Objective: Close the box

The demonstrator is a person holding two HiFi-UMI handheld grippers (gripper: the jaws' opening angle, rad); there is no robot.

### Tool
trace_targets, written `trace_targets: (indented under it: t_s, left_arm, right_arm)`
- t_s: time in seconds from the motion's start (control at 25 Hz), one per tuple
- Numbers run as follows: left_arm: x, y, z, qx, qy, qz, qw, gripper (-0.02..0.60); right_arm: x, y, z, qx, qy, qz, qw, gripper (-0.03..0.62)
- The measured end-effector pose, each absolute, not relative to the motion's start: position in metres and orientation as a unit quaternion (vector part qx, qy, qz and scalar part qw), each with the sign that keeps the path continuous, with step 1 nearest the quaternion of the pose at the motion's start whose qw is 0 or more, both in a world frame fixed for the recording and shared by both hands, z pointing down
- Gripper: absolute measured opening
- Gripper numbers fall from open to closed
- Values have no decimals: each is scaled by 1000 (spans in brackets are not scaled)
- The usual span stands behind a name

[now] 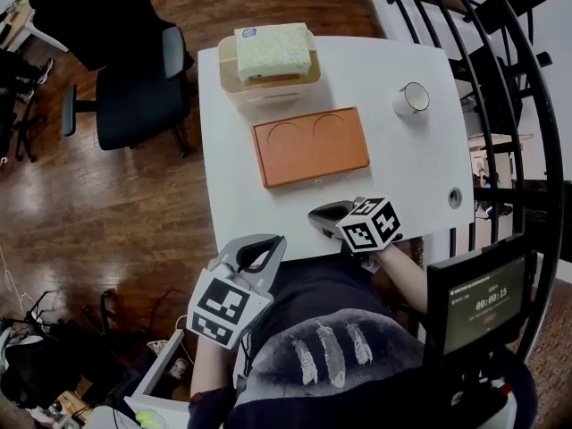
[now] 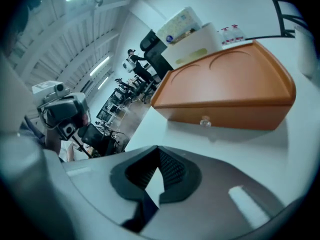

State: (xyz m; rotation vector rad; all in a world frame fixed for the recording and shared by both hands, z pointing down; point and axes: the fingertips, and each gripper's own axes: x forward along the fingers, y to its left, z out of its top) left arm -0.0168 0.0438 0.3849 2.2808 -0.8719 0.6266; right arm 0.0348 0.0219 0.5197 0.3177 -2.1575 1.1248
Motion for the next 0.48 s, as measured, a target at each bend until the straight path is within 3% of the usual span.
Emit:
trace_targets:
  t_s: [0.2,0.48]
  left_arm:
    - [-12,48,379,866,-328,238,293,3]
    - [-3,56,370,872,-322,244,277,3]
  right_arm:
    - [46,13,500,114,-856,352,361,3]
    - [67,16,478,135,-866,331,348,3]
